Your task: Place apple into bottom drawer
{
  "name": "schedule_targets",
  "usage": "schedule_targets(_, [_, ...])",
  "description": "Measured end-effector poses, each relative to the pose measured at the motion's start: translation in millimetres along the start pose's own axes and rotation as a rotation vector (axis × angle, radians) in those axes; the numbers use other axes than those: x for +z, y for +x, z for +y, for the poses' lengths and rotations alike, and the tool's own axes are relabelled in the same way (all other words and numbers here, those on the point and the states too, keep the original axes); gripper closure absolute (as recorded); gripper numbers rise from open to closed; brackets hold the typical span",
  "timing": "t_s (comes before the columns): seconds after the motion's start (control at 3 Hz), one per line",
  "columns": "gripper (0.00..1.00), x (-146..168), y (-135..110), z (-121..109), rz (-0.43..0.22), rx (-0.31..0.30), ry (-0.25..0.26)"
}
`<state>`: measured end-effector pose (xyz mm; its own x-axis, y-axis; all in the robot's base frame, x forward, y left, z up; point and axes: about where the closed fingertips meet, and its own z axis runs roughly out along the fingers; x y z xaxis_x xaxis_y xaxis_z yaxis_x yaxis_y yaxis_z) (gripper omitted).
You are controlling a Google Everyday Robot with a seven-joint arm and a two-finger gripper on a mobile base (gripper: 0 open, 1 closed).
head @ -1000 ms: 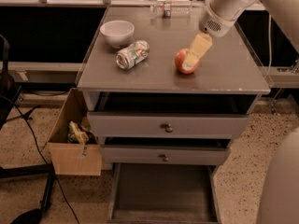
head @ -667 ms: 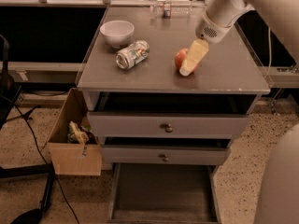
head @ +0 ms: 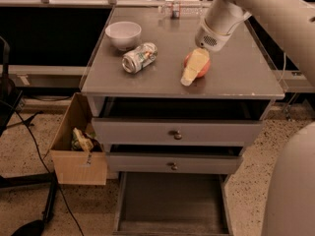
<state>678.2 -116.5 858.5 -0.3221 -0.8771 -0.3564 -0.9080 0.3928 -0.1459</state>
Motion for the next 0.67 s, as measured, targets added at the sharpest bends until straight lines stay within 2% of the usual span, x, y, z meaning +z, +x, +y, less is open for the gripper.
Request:
schedule_targets(0.33, [0.0,2,-3,1,-0.003,-0.007,-0.002])
schedule_targets(0.67, [0.0,-1,-17,-9,-0.018,-0.03,0.016])
